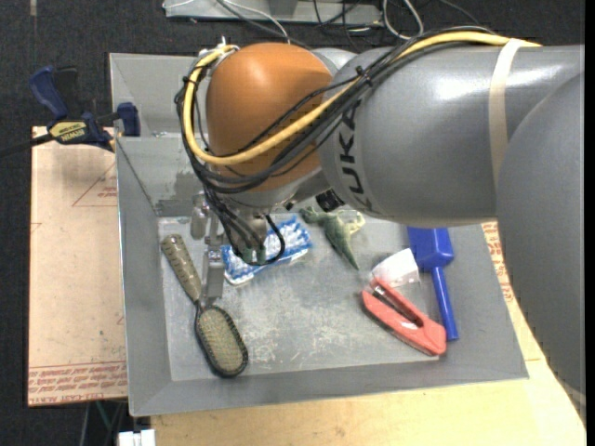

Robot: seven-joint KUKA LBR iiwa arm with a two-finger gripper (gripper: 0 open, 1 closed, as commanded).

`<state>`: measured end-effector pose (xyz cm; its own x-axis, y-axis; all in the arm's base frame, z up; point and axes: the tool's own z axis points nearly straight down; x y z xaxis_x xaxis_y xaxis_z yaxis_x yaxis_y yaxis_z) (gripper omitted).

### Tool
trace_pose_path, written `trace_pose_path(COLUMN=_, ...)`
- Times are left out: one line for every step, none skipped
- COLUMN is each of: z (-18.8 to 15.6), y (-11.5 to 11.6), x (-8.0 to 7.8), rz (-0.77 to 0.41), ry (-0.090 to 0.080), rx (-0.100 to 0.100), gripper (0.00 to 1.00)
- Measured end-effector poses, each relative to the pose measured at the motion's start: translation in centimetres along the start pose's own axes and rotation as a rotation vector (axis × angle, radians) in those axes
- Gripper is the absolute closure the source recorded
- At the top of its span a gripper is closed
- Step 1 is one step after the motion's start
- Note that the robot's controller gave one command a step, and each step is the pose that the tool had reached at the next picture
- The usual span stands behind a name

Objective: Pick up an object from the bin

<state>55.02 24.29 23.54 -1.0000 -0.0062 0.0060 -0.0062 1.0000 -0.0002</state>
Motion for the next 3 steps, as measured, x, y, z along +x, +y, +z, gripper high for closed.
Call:
trace_pose_path(z=-0.5, y=-0.2, x=-0.2, rz=0.006, ry=-0.007, rx=-0.002, gripper=0.00)
trace_pose_path(z=11.7, y=-0.6, x=0.2, rz=0.189, ry=-0.006, rx=-0.003, gripper=0.00)
trace_pose_path(z=8.4, y=0.8, x=1.4, rz=0.175, ry=-0.013, rx=-0.007, gripper=0.00)
